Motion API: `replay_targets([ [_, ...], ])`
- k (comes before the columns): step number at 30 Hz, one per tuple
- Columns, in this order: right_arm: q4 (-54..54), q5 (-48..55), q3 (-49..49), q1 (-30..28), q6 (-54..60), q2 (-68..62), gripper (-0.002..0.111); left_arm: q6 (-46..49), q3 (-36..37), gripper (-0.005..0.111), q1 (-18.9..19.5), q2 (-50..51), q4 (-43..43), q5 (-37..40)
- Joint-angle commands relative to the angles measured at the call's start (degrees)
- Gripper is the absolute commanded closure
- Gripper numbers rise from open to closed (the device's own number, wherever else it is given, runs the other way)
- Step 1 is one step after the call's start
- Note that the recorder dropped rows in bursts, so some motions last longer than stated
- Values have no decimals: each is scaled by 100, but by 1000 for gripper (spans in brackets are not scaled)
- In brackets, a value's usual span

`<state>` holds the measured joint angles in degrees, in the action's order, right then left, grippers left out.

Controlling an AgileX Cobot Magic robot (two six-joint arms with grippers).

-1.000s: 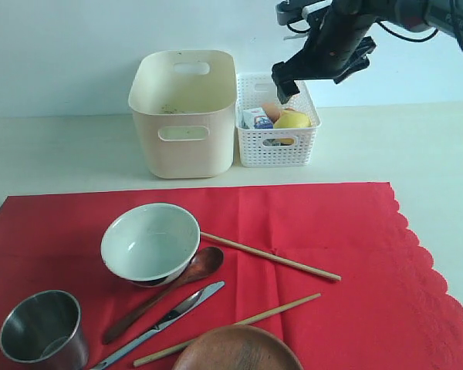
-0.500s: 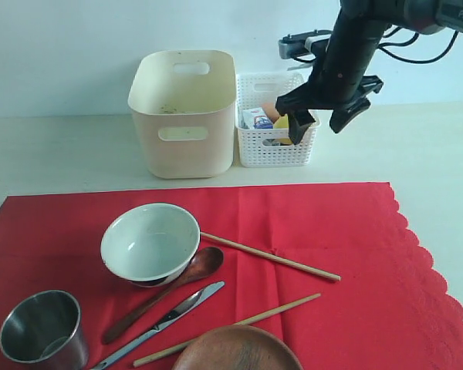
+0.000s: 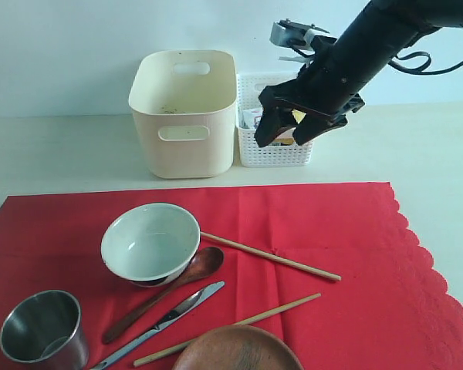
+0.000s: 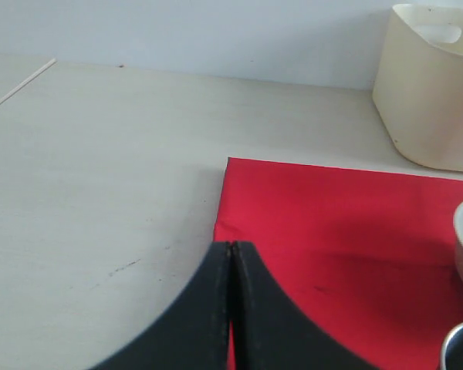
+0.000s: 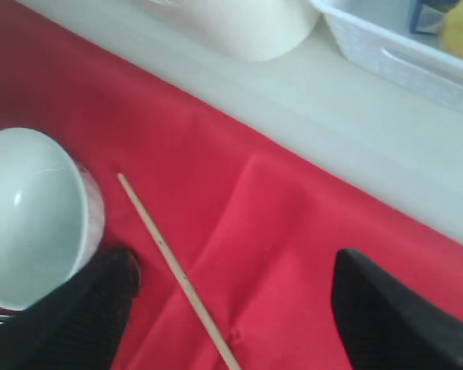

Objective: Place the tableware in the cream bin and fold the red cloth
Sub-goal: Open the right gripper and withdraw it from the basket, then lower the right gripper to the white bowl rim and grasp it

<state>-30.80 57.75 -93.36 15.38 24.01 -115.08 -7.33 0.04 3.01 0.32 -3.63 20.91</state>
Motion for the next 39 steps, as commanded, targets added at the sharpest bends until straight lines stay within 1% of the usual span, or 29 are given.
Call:
replay_targets([
  [1,-360,-456,448,207,468,306,39,1,-4,106,-27,-32,-32,-69],
  [5,-263,-628,461,613,483,309,39,1,-4,106,-27,-32,-32,-69],
  [11,470,-1118,461,1278,483,225,39,1,-4,106,-27,-32,-32,-69],
  [15,667,-1146,447,1597,634,-8,39,1,-4,106,-27,-32,-32,-69],
  [23,676,-1431,440,1918,633,-625,39,1,-4,106,-27,-32,-32,-69],
  [30,673,-1742,440,1927,472,-982,40,1,-4,106,-27,-32,-32,-69],
  [32,625,-1742,440,1927,472,-1034,45,1,-4,106,-27,-32,-32,-69],
  [33,585,-1742,440,1927,472,-1060,49,1,-4,106,-27,-32,-32,-69],
  [35,521,-1720,440,1927,457,-1081,62,1,-4,106,-27,-32,-32,-69],
  [39,369,-1730,426,1927,457,-1081,92,1,-4,106,-27,-32,-32,-69],
])
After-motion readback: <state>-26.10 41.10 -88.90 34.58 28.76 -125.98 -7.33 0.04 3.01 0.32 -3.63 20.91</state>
